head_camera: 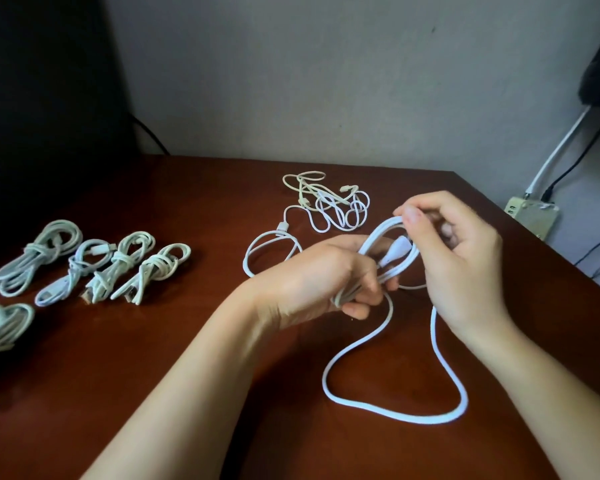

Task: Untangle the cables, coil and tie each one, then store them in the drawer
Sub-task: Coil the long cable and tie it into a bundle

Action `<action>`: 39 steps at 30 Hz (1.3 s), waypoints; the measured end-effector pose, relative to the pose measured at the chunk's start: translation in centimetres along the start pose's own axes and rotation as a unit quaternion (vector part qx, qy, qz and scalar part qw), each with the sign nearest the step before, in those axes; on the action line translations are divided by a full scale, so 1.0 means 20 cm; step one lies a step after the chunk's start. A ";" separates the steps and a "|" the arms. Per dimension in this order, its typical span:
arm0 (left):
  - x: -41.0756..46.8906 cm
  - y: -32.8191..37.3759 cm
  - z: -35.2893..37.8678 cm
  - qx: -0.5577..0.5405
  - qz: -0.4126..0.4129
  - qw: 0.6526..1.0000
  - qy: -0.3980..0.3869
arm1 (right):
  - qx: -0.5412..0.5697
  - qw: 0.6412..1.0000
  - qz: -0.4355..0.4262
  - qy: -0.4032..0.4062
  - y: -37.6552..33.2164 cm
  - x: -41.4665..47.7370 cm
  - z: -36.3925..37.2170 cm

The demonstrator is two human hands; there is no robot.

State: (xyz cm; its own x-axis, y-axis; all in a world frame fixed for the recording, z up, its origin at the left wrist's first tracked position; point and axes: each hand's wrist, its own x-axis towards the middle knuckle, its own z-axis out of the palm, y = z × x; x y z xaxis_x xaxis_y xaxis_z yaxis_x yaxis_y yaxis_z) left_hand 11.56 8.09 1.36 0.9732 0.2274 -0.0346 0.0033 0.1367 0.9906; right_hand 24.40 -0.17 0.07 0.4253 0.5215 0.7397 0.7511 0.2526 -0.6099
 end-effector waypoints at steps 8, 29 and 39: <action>0.00 0.02 0.00 -0.032 0.035 0.997 0.054 | 0.156 0.980 0.119 -0.034 -0.01 0.03 0.00; 0.00 -0.01 -0.01 0.169 0.096 0.970 0.145 | 0.275 0.920 0.261 -0.099 -0.04 0.03 0.00; 0.00 -0.02 -0.01 0.065 0.093 0.987 0.114 | 0.263 0.914 0.288 -0.111 -0.07 0.01 0.03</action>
State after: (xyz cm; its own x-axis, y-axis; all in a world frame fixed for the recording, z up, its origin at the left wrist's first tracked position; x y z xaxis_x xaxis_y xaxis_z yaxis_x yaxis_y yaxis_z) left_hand 11.54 8.31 1.00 0.8826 0.4503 0.1350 -0.1267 -0.0488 0.9907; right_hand 23.09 0.04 0.99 0.5177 0.8289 0.2119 0.0632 0.2099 -0.9757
